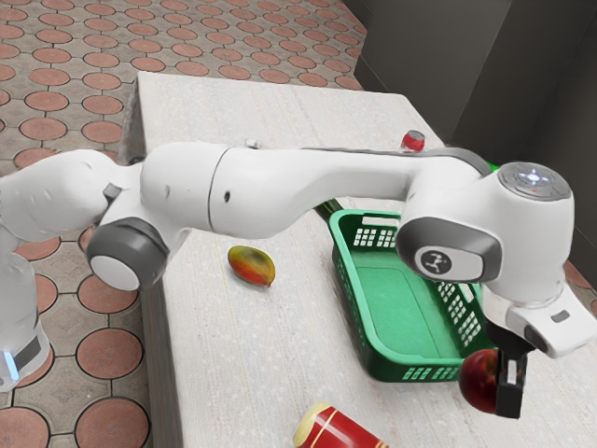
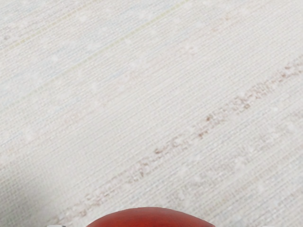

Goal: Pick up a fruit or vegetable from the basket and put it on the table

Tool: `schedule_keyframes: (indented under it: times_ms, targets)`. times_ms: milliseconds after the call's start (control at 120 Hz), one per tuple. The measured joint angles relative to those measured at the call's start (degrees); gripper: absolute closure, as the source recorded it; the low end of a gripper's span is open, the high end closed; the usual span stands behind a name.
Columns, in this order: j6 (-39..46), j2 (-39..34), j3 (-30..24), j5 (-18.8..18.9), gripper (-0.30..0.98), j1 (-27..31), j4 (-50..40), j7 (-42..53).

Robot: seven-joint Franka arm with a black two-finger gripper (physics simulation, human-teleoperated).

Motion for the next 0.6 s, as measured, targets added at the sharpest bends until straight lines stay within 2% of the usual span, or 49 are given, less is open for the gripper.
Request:
schedule_keyframes:
  times_ms: [125,300,333,383,600]
  targets:
    - [-0.4,5.0,-1.4,0.0,0.27,0.6,5.9,0.1]
    - [-0.5,6.8,-2.0,-0.1,0.27,1.0,7.3,0.1]
    - [-0.5,6.8,-2.1,-0.1,0.19,1.0,7.3,0.1]
    - [-0.5,6.8,-2.3,-0.3,0.13,1.0,7.3,0.1]
    - [-0.6,6.8,-3.0,-0.6,0.03,0.9,7.3,0.2]
